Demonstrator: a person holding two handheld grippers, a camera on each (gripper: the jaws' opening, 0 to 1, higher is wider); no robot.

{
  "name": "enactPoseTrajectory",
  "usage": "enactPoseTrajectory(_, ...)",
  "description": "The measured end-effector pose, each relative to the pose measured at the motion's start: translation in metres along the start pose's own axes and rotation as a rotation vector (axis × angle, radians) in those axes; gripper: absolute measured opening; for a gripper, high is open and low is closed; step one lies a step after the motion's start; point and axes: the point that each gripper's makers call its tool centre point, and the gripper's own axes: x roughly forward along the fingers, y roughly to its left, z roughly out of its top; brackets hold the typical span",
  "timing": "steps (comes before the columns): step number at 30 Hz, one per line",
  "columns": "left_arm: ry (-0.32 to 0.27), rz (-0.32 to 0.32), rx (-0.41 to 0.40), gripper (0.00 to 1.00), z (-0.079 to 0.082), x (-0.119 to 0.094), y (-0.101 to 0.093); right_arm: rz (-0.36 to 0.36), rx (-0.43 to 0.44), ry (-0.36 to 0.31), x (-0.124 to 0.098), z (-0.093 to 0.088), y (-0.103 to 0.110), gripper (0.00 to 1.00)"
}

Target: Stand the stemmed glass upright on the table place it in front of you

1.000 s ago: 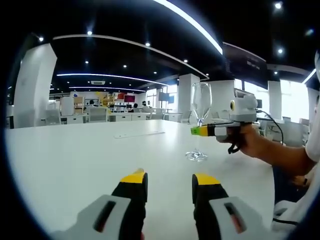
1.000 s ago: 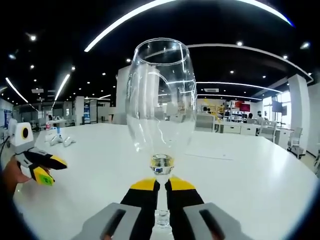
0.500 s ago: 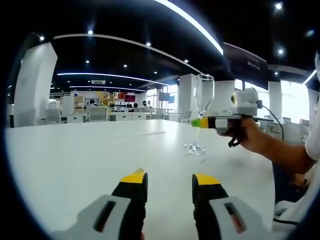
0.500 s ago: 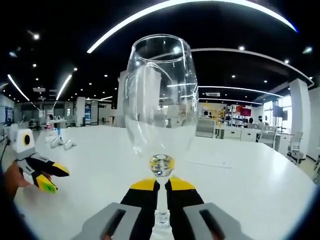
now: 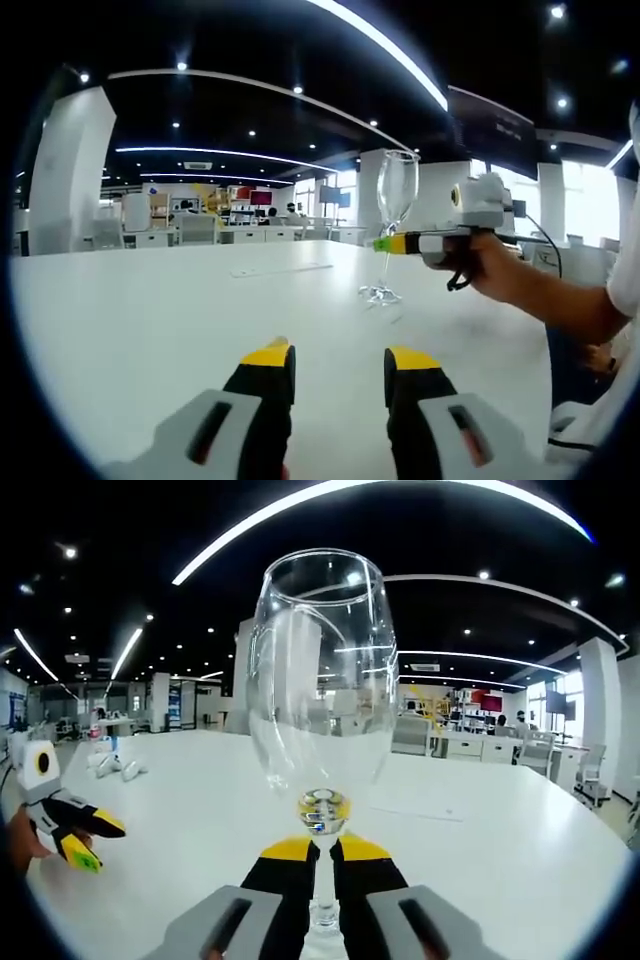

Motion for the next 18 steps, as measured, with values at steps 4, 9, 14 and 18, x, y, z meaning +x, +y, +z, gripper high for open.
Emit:
enactPoseTrajectory(4,-0.001,0.000,0.000,0.36,0.001,0.000,0.000,0.000,0.005,0.005,0.011,0.002,-0.007,0.11)
enactPoseTrajectory(9,0.000,0.004,0.000,0.36,0.002,-0.001,0.004,-0.002,0.006,0.002,0.024,0.005,-0.015,0.11)
enactPoseTrajectory(14,0.002,0.006,-0.006,0.36,0.001,0.000,0.008,-0.014,0.014,0.006,0.037,0.003,-0.024,0.11)
enactPoseTrajectory(18,0.001,0.007,-0.008,0.36,0.001,0.001,0.011,-0.029,0.024,0.003,0.048,0.001,-0.031,0.11)
